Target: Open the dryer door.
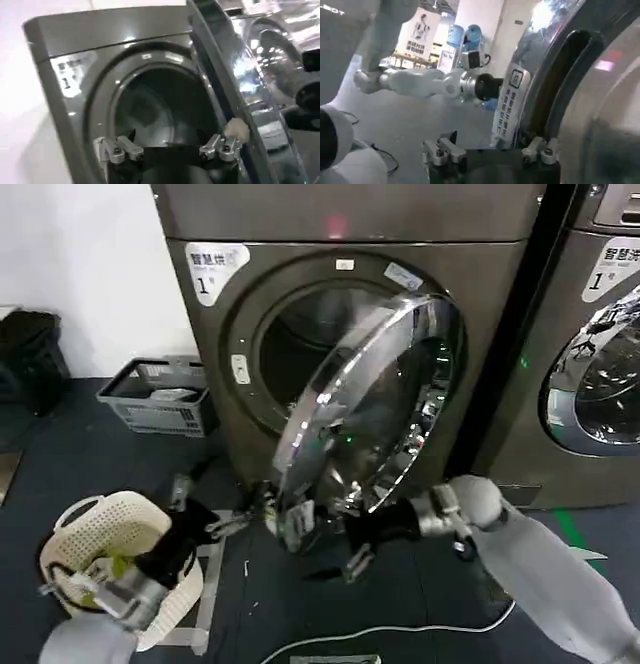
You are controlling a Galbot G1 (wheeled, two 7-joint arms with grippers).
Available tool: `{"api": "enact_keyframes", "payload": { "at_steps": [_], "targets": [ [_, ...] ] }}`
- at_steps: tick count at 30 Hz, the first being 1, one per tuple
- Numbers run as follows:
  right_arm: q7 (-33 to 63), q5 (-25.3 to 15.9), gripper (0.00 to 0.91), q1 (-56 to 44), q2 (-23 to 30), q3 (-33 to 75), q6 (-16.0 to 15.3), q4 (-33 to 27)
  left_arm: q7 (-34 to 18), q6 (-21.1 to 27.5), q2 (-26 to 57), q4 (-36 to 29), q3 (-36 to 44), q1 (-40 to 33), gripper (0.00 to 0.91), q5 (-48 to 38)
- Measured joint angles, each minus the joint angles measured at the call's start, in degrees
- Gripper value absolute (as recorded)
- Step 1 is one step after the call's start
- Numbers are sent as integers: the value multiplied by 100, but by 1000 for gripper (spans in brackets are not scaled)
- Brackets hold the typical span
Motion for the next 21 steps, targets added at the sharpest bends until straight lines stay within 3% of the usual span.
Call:
{"api": "enact_keyframes", "payload": {
  "at_steps": [11,17,21],
  "targets": [
    [132,41,907,-1943,-329,2300,143,406,53,-3,265,325,452,-591,907,-322],
    [631,65,907,-3598,-56,4235,410,933,133,-60,410,282,812,-787,907,-416],
    [1241,-258,907,-4761,441,5588,675,1372,160,-158,469,284,1213,-825,907,-282]
  ]
}}
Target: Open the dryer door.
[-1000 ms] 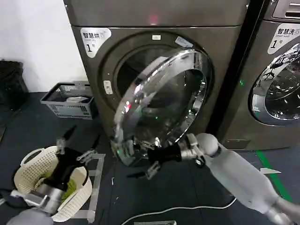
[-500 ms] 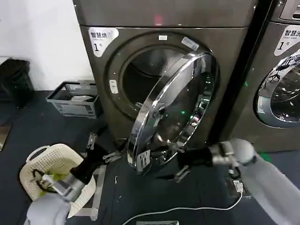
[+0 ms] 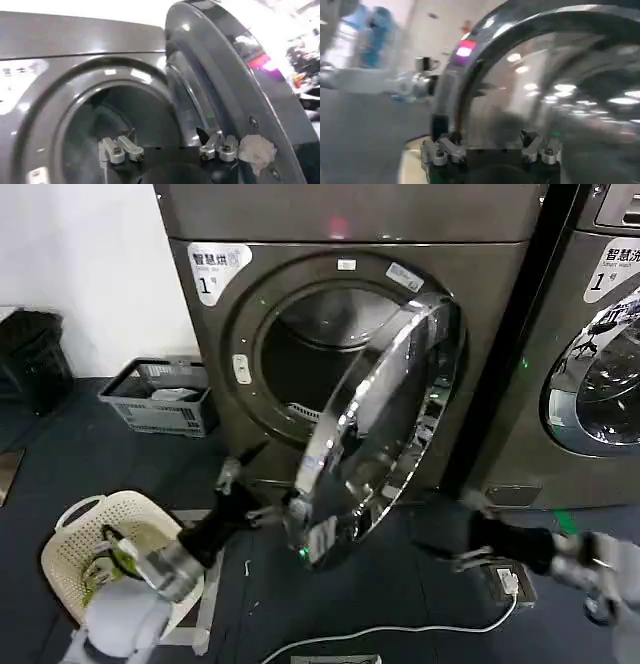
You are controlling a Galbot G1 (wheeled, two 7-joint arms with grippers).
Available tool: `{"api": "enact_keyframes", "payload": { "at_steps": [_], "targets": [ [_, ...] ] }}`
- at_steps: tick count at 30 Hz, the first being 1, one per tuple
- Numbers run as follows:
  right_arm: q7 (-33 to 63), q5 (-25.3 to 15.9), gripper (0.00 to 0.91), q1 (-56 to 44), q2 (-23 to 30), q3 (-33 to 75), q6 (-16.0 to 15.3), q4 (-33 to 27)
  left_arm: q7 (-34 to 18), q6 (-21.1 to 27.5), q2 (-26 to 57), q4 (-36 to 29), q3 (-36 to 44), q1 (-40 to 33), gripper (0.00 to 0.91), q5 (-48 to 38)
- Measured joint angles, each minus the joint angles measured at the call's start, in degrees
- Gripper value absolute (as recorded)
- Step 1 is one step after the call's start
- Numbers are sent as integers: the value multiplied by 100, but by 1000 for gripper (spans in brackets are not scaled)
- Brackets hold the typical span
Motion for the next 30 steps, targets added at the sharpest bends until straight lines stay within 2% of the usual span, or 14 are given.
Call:
{"api": "enact_keyframes", "payload": {
  "at_steps": [4,7,9,11,15,20,27,30],
  "targets": [
    [1182,-575,907,-966,629,1045,421,399,-8,-75,34,73,441,-105,907,105],
    [2316,-1215,907,-1485,1063,1705,460,616,-33,-97,28,149,749,-239,907,142],
    [2954,-1519,907,-1721,1322,2090,324,708,-55,-98,-4,202,939,-342,907,145],
    [3552,-1642,907,-1872,1594,2475,163,763,-63,-98,-33,235,1122,-462,907,166],
    [4433,-1567,907,-1876,2074,3069,-107,735,-114,-82,-80,314,1491,-679,907,275],
    [5076,-1585,907,-1818,2467,3513,-396,681,-198,-70,-194,519,1893,-977,907,315],
    [5949,-1401,907,-1766,2789,4179,-1327,757,-211,-55,-382,975,2516,-1520,907,171],
    [6133,-1562,907,-1759,2903,4546,-1670,697,-217,-19,-538,1235,2823,-1831,907,113]
  ]
}}
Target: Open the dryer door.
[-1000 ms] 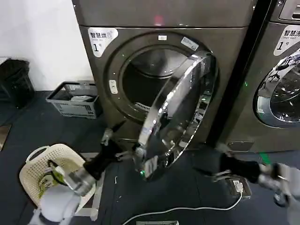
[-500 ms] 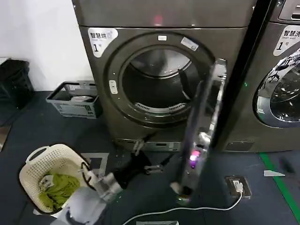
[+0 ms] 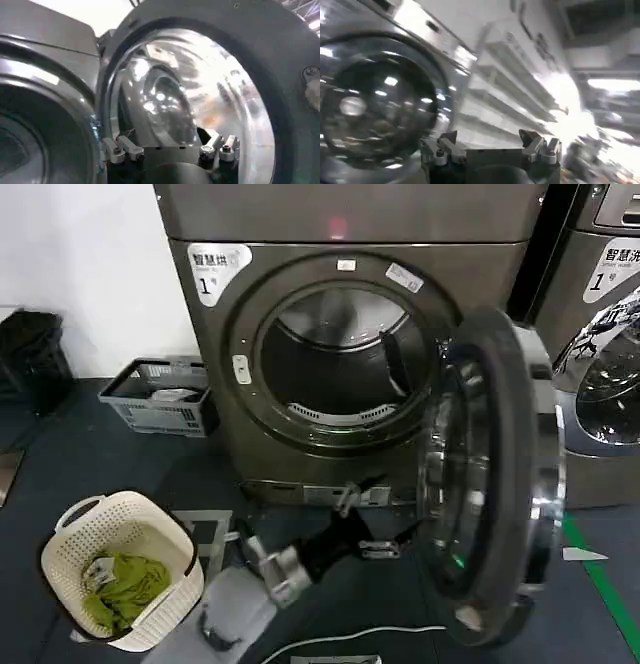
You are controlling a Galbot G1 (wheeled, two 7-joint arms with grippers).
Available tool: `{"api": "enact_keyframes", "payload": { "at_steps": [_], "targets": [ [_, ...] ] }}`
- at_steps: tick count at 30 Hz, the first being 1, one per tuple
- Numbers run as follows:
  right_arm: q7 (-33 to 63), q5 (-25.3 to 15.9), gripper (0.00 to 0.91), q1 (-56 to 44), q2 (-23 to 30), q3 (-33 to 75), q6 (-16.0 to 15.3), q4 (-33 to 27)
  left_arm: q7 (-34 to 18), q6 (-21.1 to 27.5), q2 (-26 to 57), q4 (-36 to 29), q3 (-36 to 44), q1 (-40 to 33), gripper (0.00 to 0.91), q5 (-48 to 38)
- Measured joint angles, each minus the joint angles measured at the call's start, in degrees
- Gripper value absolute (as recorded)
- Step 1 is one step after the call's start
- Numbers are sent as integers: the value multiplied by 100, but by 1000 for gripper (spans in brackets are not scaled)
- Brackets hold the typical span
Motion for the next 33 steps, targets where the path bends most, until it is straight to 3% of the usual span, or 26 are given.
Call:
{"api": "enact_keyframes", "payload": {
  "at_steps": [5,10,14,21,28,33],
  "targets": [
    [-19,-168,907,-26,120,536,-372,-60,-14,37,-308,454,481,-556,907,-111],
    [165,-166,907,-56,215,951,-543,-58,-56,41,-653,880,877,-1077,907,-99],
    [342,-394,907,-40,274,1220,-760,-102,-80,95,-990,1267,1155,-1450,907,-75],
    [451,-876,907,51,289,1564,-509,-368,-86,176,-1615,2031,1532,-1998,907,-29],
    [450,-921,907,123,336,1703,-438,-560,-105,193,-2351,2908,1590,-2443,907,81],
    [449,-990,907,209,320,1714,-457,-581,-107,240,-2365,3366,1527,-2737,907,145]
  ]
}}
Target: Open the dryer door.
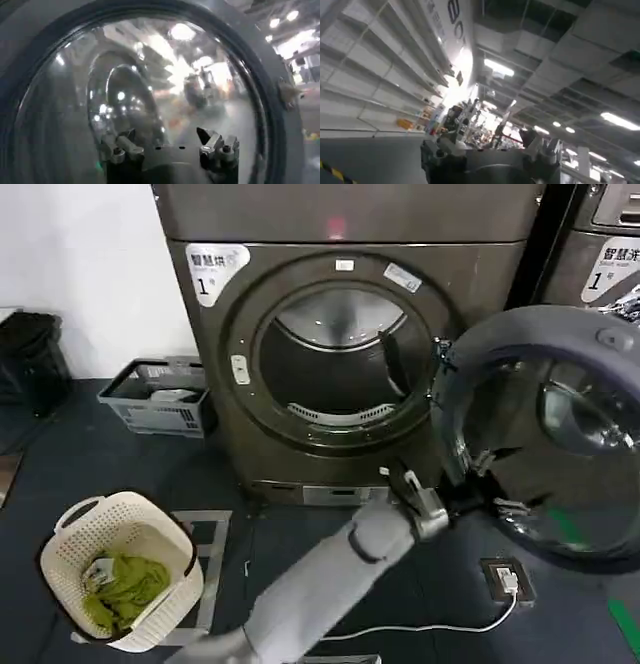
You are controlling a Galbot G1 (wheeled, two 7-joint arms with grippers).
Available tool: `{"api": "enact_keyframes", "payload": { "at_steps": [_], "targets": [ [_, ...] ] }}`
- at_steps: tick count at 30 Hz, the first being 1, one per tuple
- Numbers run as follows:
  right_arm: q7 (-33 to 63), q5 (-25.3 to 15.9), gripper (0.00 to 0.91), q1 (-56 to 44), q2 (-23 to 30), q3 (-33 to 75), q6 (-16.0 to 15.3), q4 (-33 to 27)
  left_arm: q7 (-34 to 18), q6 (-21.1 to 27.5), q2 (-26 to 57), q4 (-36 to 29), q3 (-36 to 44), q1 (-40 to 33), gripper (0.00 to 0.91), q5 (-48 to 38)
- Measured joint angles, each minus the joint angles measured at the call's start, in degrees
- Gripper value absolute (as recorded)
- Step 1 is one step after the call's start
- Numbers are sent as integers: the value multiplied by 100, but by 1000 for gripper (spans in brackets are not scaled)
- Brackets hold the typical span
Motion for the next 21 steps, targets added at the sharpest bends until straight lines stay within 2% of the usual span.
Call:
{"api": "enact_keyframes", "payload": {
  "at_steps": [8,13,17,21],
  "targets": [
    [-9,-101,907,32,-72,20,53,-105,-84,54,0,352,-80,-168,907,137],
    [6,-202,907,91,-73,-19,165,-195,-452,213,0,438,-131,-183,907,140],
    [-35,-305,907,117,-108,-46,253,-301,-483,214,0,351,-89,-92,907,59],
    [-229,-265,907,110,-210,-67,270,-402,-455,457,0,41,29,26,907,11]
  ]
}}
